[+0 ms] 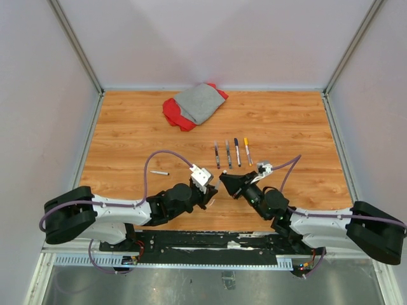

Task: Insert the pens into the pen caps
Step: Insert the pen cap onto the pen.

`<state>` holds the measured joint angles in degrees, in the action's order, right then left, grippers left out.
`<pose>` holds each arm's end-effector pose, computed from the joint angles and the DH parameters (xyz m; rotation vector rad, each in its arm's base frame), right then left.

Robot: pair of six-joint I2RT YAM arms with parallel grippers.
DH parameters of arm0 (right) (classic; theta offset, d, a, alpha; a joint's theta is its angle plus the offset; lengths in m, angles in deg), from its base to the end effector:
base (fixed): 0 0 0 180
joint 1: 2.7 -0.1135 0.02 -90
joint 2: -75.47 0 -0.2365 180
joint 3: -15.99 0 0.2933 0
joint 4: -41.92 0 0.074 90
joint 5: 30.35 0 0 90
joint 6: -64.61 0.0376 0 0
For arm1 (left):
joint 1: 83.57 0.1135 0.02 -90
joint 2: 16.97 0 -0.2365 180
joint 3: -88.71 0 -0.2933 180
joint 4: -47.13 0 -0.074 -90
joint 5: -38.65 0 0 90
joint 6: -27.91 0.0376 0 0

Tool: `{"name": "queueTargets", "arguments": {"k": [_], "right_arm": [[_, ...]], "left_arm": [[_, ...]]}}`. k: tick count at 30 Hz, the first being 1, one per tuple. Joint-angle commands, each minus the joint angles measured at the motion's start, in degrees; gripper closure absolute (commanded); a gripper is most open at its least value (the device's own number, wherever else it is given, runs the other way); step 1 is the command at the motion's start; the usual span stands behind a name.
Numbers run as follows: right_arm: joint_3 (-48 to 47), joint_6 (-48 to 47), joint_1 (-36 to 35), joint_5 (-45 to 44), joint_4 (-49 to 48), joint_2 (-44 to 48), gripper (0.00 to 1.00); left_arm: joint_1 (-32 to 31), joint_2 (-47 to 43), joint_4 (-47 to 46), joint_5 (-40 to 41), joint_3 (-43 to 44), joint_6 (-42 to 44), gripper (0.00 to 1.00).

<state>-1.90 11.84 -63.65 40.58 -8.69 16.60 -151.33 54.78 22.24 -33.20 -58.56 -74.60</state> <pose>0.1210 0.1926 0.1419 -0.0162 1.5202 1.1701 0.1169 -0.2549 0.1267 0.6530 1.7440 -0.7028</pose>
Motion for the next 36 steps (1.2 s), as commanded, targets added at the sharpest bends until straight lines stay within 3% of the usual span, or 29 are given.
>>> {"name": "queueTargets", "arguments": {"k": [1,10,16,20,24,29,36], "right_arm": [[2.84,2.3,-7.28,4.4,1.75,-7.59,0.99],[2.33,3.41,-11.3,2.0,-11.43,-21.62,1.0],[0.65,1.09,-11.3,-1.05,-14.05,-20.3,0.99],[-1.61,-1.65,-11.17,-3.49,-7.51,-14.59,0.98],[-6.47,-5.24,-10.97,-6.0,5.56,-5.99,0.92],[-10.08,-9.23,-10.02,-11.35,19.37,4.49,0.78],[-11.56,-18.47,-9.27,-10.63,30.21,16.82,0.62]], "left_arm": [[0.6,-3.59,-12.91,5.7,1.54,-0.49,0.99],[0.56,-5.12,-13.59,6.46,0.57,-0.14,0.99],[0.62,-5.12,-13.51,5.97,0.58,0.03,0.99],[0.63,-4.97,-13.3,5.59,0.83,0.27,0.99],[0.58,-4.56,-12.99,5.07,1.12,0.47,0.99],[0.57,-3.65,-12.72,4.54,1.67,0.56,0.99],[0.61,-1.69,-11.9,4.29,2.82,0.38,0.99]]}}
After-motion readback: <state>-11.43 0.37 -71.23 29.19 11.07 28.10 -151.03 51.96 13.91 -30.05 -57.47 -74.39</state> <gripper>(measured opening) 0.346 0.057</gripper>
